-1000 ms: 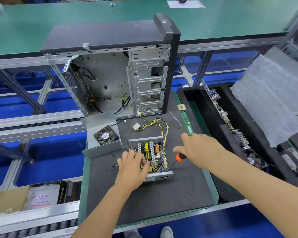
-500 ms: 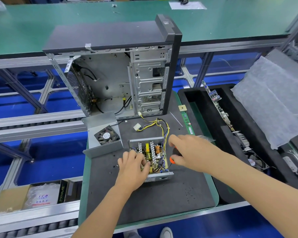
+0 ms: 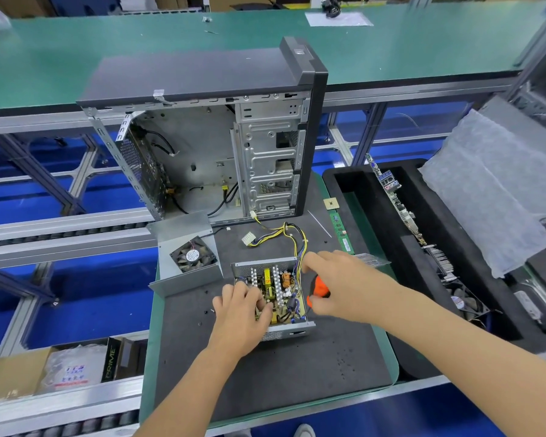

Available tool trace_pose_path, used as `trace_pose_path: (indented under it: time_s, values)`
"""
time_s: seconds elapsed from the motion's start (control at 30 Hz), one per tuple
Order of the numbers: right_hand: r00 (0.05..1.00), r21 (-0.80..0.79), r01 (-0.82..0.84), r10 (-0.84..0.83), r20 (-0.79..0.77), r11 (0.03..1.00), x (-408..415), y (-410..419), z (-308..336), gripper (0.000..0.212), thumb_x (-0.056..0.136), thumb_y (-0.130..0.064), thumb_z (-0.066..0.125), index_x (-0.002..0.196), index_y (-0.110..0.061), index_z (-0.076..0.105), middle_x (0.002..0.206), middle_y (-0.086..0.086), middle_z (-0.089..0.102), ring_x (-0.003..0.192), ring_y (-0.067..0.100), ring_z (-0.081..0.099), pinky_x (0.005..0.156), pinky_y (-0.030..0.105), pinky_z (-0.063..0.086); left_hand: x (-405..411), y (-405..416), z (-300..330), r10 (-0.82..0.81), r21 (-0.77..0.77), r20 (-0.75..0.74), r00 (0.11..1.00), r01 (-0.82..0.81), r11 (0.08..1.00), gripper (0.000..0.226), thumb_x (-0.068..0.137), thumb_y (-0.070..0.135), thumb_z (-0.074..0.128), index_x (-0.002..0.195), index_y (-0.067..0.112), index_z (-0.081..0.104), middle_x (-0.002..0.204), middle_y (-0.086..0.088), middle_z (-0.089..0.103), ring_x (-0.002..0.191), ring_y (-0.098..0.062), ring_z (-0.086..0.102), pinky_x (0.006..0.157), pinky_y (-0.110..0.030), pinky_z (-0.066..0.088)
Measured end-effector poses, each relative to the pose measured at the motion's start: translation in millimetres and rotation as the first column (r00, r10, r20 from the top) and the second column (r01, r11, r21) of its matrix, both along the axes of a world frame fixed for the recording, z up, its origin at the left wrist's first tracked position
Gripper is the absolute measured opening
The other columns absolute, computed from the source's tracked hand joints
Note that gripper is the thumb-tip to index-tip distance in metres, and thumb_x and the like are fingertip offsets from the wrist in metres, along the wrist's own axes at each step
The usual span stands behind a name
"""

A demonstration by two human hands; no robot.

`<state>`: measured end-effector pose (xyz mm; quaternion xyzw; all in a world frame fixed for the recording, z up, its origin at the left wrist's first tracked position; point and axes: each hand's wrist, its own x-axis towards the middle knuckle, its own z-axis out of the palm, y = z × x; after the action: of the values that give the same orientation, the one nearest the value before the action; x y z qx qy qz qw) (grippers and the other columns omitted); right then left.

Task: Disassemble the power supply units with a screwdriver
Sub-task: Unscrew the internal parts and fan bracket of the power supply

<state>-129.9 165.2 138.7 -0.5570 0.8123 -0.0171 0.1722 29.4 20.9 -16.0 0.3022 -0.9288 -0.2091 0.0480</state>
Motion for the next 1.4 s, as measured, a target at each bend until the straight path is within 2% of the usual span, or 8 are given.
trace_pose_path:
  time_s: [0.2, 0.37, 0.57, 0.67, 0.83, 1.13, 1.23, 1.4]
  values:
    - [0.92, 0.063, 0.054, -0.025, -0.391, 0.997, 11, -3, 0, 0.064, 0.085, -0.081, 0.018, 0.09, -0.019, 0.034, 0.063, -0.001, 0.033, 0.066, 0.025, 0.04, 0.047, 0.032, 0.023, 0, 1, 0, 0.003, -0.009, -0.01, 1.0, -0.003, 1.0, 0.024, 0.097, 0.044, 0.052, 0.08, 0.029, 0.045, 0.09, 0.009, 0.038, 0.092, -0.019, 0.034, 0.081, -0.039, 0.033]
    - [0.992, 0.038, 0.057, -0.053, -0.114, 0.998, 5, -1, 2, 0.035, 0.093, -0.044, 0.051, 0.113, -0.018, 0.038, 0.091, 0.001, 0.048, 0.089, 0.025, 0.049, 0.072, 0.037, 0.048, 0, 1, 1, 0.003, 0.005, -0.002, 1.0, -0.003, 1.0, 0.024, 0.097, 0.044, 0.05, 0.08, 0.029, 0.045, 0.09, 0.009, 0.038, 0.093, -0.019, 0.033, 0.083, -0.039, 0.033]
    - [0.937, 0.138, -0.018, 0.065, -0.344, 0.99, 4, 1, 0, 0.036, 0.1, -0.049, 0.029, 0.12, -0.021, 0.04, 0.083, 0.005, 0.041, 0.078, 0.027, 0.051, 0.048, 0.033, 0.034, 0, 1, 1, -0.006, -0.001, 0.018, 1.0, 0.006, 1.0, 0.024, 0.098, 0.046, 0.048, 0.082, 0.028, 0.047, 0.092, 0.009, 0.039, 0.094, -0.019, 0.033, 0.086, -0.039, 0.032]
    - [0.992, 0.054, 0.055, -0.049, -0.114, 0.997, 4, 2, -1, 0.04, 0.094, -0.039, 0.054, 0.123, -0.021, 0.033, 0.102, 0.003, 0.047, 0.095, 0.025, 0.05, 0.076, 0.036, 0.048, 0, 1, 0, 0.002, -0.001, 0.002, 1.0, -0.002, 1.0, 0.024, 0.098, 0.046, 0.048, 0.081, 0.029, 0.045, 0.091, 0.009, 0.038, 0.093, -0.019, 0.033, 0.085, -0.039, 0.033]
    - [0.955, 0.107, 0.04, -0.007, -0.297, 0.993, 2, 3, -5, 0.022, 0.103, -0.034, 0.041, 0.12, -0.022, 0.035, 0.097, 0.006, 0.045, 0.076, 0.03, 0.053, 0.052, 0.034, 0.034, 0, 0, -2, 0.005, -0.013, -0.012, 1.0, -0.006, 1.0, 0.024, 0.097, 0.046, 0.049, 0.08, 0.03, 0.044, 0.09, 0.01, 0.037, 0.092, -0.018, 0.033, 0.083, -0.039, 0.033]
    - [0.988, -0.061, 0.106, -0.098, 0.119, 0.992, -6, 3, -9, 0.028, 0.085, -0.032, 0.069, 0.103, -0.029, 0.048, 0.099, -0.009, 0.057, 0.095, 0.02, 0.045, 0.071, 0.028, 0.036, 1, 0, -4, 0.008, -0.017, -0.029, 1.0, -0.008, 1.0, 0.025, 0.096, 0.045, 0.051, 0.079, 0.03, 0.043, 0.089, 0.009, 0.037, 0.09, -0.019, 0.033, 0.081, -0.039, 0.033]
    - [0.991, 0.047, 0.115, -0.111, -0.08, 0.992, -3, 4, -5, 0.047, 0.084, -0.065, 0.06, 0.106, -0.027, 0.041, 0.083, -0.003, 0.047, 0.078, 0.025, 0.052, 0.059, 0.032, 0.038, 0, 1, -2, 0.008, -0.013, -0.022, 1.0, -0.008, 1.0, 0.024, 0.097, 0.045, 0.051, 0.079, 0.03, 0.044, 0.09, 0.009, 0.037, 0.091, -0.018, 0.033, 0.082, -0.039, 0.032]
    - [0.981, 0.092, -0.02, 0.037, -0.192, 0.996, -1, 3, 2, 0.036, 0.098, -0.023, 0.051, 0.131, -0.024, 0.04, 0.103, 0.004, 0.046, 0.078, 0.03, 0.052, 0.06, 0.04, 0.045, 0, 1, -2, 0.01, -0.009, -0.024, 1.0, -0.01, 1.0, 0.024, 0.097, 0.043, 0.052, 0.079, 0.03, 0.043, 0.09, 0.008, 0.037, 0.091, -0.019, 0.033, 0.081, -0.039, 0.032]
